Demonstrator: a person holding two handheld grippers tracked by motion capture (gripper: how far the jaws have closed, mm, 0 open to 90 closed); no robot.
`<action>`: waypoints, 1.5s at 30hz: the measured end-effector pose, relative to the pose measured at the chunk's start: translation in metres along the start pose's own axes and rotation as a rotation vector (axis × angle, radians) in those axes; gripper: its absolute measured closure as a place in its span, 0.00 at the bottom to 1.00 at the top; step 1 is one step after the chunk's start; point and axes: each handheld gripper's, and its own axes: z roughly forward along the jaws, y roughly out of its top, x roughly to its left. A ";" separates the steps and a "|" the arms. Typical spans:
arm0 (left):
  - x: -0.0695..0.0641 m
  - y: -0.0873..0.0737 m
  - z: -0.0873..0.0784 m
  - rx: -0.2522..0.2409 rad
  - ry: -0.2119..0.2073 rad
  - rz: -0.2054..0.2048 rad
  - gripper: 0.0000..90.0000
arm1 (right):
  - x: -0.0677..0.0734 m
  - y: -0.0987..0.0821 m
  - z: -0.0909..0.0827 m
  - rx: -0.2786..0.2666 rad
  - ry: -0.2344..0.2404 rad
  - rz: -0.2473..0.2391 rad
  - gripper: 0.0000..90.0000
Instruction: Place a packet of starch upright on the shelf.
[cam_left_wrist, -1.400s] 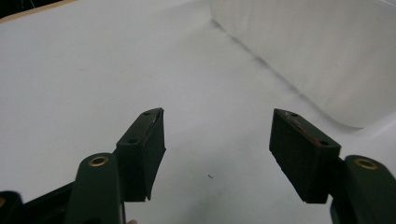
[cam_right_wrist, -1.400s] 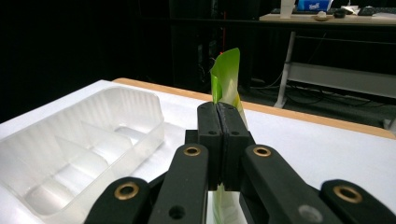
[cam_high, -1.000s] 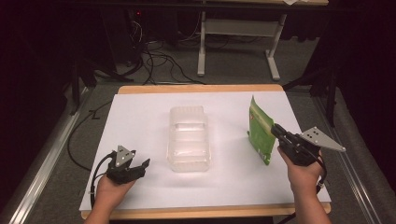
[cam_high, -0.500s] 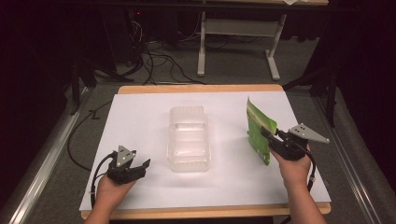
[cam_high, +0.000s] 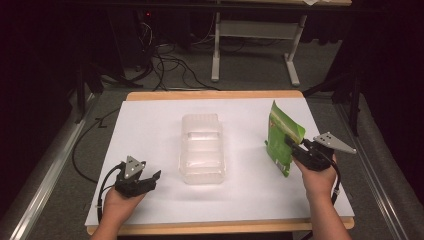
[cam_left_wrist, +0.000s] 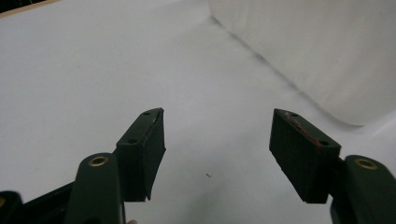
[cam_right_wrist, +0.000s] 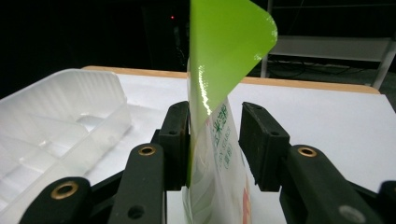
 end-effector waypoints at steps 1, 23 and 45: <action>0.000 0.000 0.000 -0.001 0.001 0.000 0.40 | 0.000 0.000 0.000 0.000 0.000 0.000 0.71; 0.001 0.000 -0.001 -0.005 0.004 -0.003 0.40 | -0.003 -0.002 0.007 0.030 -0.008 -0.010 0.96; 0.004 0.000 -0.004 -0.024 -0.001 -0.012 0.40 | 0.041 0.032 -0.002 -0.061 0.231 -0.121 0.99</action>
